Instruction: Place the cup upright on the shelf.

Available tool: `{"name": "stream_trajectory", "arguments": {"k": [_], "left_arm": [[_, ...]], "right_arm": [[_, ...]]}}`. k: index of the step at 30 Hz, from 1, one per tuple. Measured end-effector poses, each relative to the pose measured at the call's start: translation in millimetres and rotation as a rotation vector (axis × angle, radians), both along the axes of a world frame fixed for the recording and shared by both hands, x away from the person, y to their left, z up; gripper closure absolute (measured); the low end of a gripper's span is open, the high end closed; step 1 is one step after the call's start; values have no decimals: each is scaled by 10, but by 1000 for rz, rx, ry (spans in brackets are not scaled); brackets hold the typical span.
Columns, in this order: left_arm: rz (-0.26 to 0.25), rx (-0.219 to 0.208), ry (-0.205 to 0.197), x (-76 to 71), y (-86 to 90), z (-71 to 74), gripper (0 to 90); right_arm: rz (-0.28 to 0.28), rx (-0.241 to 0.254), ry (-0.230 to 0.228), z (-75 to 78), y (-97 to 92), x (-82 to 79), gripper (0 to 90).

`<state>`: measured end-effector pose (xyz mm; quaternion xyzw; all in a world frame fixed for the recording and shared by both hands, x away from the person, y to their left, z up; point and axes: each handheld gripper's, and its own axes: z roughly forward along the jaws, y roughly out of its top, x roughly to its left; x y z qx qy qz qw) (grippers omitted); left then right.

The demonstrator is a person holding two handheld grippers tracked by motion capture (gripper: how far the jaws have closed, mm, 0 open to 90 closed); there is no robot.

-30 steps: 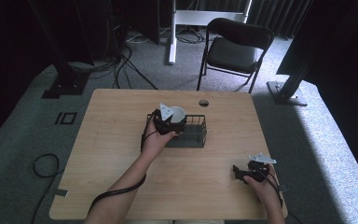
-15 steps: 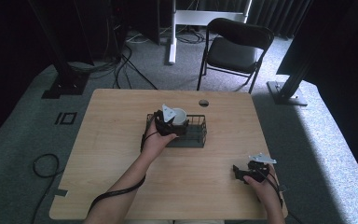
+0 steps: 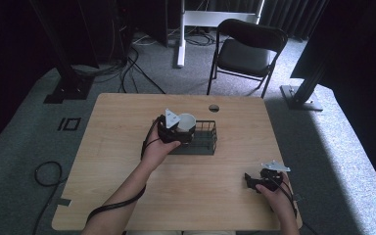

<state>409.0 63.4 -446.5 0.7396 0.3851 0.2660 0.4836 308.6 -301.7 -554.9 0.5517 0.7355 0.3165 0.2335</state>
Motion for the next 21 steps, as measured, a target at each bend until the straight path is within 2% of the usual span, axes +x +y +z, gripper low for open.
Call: {"name": "stream_trajectory", "arguments": {"k": [11,21], "left_arm": [[-17,-28,-12,-168,174,80,99],[-16,-27,-29,-319,361,97,99]], "right_arm": [[0,0,0,0,0,0,102],[0,0,0,0,1,0,102]]}}
